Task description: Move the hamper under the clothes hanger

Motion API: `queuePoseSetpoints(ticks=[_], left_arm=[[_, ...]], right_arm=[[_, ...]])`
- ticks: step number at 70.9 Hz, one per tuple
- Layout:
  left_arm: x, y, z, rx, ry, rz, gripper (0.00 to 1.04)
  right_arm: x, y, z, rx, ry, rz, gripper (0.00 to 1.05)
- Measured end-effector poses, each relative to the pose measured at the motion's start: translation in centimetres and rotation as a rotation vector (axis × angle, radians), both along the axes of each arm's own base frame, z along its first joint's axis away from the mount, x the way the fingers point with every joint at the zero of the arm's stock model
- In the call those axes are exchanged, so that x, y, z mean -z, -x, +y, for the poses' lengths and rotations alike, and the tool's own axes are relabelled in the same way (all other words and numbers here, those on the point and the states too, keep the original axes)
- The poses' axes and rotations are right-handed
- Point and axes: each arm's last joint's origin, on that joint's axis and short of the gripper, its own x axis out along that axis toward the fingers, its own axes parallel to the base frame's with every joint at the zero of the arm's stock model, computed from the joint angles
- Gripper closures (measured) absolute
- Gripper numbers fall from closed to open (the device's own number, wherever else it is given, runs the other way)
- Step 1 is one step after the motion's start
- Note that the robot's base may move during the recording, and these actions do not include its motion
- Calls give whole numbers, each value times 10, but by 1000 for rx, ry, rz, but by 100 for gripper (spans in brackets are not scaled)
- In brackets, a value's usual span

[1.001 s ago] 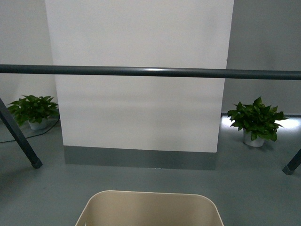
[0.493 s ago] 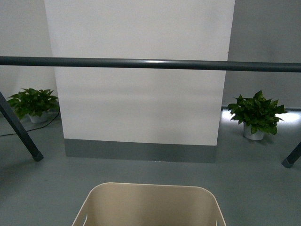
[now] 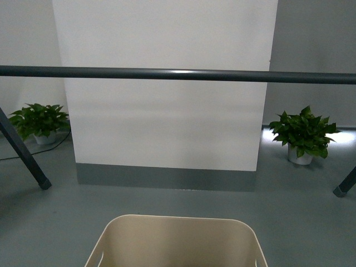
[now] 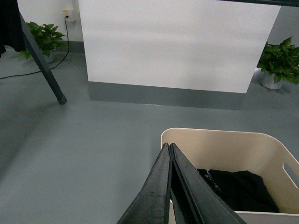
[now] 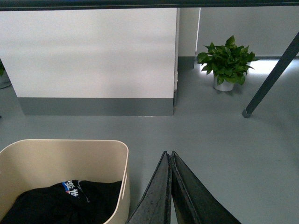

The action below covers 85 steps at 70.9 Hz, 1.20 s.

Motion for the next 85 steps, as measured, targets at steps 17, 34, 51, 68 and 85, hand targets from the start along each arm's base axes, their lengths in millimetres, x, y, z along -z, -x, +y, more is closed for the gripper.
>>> queuePoseSetpoints(ticks=[17,34,51,68,85], left_arm=[[-2,8,0,0,0,-6,101],[-2,14,0,0,0,-8,101],[-2,19,0,0,0,-8,101],[-2,23,0,0,0,-8,101],[1,33,0,0,-1,-1,101]], right_arm=[[-2,8,0,0,0,-8,103],[-3,14,0,0,0,-11,103],[-3,19,0,0,0,-11,103],[-2,23,0,0,0,-12,103],[0,34,0,-2,0,-8,103]])
